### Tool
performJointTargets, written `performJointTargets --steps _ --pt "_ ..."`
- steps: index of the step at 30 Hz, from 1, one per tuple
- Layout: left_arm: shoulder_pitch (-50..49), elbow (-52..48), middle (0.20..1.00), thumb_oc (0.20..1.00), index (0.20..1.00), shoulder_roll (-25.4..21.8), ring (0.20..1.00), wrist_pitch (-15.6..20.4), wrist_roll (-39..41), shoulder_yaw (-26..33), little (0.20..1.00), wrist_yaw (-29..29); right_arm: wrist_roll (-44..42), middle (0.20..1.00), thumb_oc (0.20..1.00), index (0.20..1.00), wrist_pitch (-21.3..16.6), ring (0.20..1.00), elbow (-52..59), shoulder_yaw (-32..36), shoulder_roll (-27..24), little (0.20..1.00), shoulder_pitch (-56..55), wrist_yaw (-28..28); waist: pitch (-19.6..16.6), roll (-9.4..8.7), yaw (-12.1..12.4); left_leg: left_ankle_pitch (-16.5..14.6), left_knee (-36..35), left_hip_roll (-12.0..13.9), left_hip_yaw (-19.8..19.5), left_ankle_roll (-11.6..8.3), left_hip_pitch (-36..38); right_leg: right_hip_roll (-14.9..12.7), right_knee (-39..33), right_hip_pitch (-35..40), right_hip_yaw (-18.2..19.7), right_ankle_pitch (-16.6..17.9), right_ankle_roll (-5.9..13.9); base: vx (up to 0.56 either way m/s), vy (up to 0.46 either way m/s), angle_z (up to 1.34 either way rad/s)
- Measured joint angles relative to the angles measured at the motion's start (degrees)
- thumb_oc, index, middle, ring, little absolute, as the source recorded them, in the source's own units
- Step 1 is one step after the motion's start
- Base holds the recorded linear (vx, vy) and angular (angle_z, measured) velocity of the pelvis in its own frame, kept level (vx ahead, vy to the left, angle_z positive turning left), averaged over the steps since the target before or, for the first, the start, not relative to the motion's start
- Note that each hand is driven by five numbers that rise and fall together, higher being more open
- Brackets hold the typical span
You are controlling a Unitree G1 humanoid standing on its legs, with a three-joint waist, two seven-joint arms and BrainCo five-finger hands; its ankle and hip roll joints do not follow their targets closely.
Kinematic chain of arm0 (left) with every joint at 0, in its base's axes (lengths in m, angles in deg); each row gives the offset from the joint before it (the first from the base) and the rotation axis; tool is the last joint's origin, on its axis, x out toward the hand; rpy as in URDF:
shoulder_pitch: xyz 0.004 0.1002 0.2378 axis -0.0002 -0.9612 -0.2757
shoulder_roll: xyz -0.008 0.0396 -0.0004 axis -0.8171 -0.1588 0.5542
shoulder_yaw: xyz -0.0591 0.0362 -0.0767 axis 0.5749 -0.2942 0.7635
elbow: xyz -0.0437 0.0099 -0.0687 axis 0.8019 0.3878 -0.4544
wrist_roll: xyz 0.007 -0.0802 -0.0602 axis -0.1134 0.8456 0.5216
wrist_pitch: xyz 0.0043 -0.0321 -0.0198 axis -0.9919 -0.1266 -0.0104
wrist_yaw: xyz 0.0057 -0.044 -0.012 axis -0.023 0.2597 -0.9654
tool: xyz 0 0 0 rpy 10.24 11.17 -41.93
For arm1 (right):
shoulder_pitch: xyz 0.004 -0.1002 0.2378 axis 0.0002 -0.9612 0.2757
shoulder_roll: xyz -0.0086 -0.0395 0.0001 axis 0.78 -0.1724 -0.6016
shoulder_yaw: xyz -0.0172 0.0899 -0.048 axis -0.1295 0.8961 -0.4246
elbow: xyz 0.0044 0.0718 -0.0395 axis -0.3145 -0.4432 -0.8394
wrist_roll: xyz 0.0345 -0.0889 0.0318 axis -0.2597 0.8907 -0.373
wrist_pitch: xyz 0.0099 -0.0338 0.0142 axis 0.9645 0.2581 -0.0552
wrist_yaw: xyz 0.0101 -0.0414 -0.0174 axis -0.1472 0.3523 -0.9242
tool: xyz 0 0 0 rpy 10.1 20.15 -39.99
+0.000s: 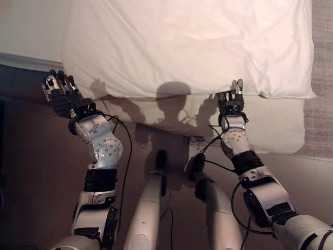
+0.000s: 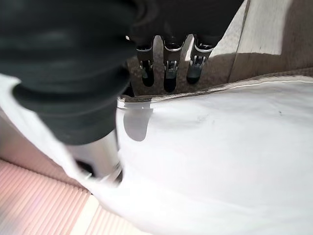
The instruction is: Make the bed
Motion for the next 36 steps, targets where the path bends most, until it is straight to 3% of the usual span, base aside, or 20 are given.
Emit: performJointTargets --steps 8,19,23,29,36 --pt "-4.7 0.1 1.0 1.0 1.0 1.7 1.0 -2.0 5.9 -1.3 1.0 7.0 0.0 0.2 0.2 0.2 0.0 0.2 3.5 0.1 -0.4 0.2 -1.6 -6.1 0.0 0.0 0.0 0.1 -0.5 0.0 0.1 0.07 0.2 0.0 -0.3 0.0 0.1 0.1 -0.03 0.0 0.0 0.0" --pt "-21.0 3.4 1.0 1.0 1.0 3.4 1.0 -10.4 14.8 -8.8 1.0 21.8 0.0 0.2 0.2 0.2 -0.8 0.2 15.8 -0.1 1.3 0.2 -6.3 -11.2 0.0 0.0 0.2 0.4 -2.1 -0.1 0.9 0.16 2.1 0.0 -1.0 1.1 0.5 0.1 0.06 0.0 -0.003 -0.01" --pt "-24.9 6.0 1.0 1.0 1.0 4.4 1.0 -13.0 17.8 -12.1 1.0 23.9 0.0 0.2 0.2 0.2 -1.4 0.2 19.9 -0.8 1.7 0.2 -7.7 -12.4 0.0 0.0 0.2 0.4 -2.5 -0.2 0.9 0.18 2.2 0.0 -1.1 1.1 0.5 0.2 0.11 0.0 0.0 0.0" --pt "-25.3 6.7 1.0 1.0 1.0 5.0 1.0 -16.4 20.7 -19.4 1.0 27.5 0.0 0.2 0.2 0.2 -2.2 0.2 23.5 -4.8 2.0 0.2 -9.5 -13.6 0.0 -0.02 -1.2 0.4 -3.0 -0.2 1.1 0.17 2.4 0.0 -1.4 1.1 0.7 0.2 0.16 0.0 0.0 0.0" --pt "-19.9 10.5 1.0 1.0 1.0 6.7 1.0 -19.3 23.5 -21.8 1.0 31.7 0.0 0.2 0.2 0.2 -2.2 0.2 26.0 -9.2 2.6 0.2 -11.0 -14.3 0.0 -0.1 -2.7 0.4 -3.2 -0.2 1.5 0.2 2.7 0.0 -1.3 1.1 1.1 0.2 0.21 0.0 -0.001 -0.01"
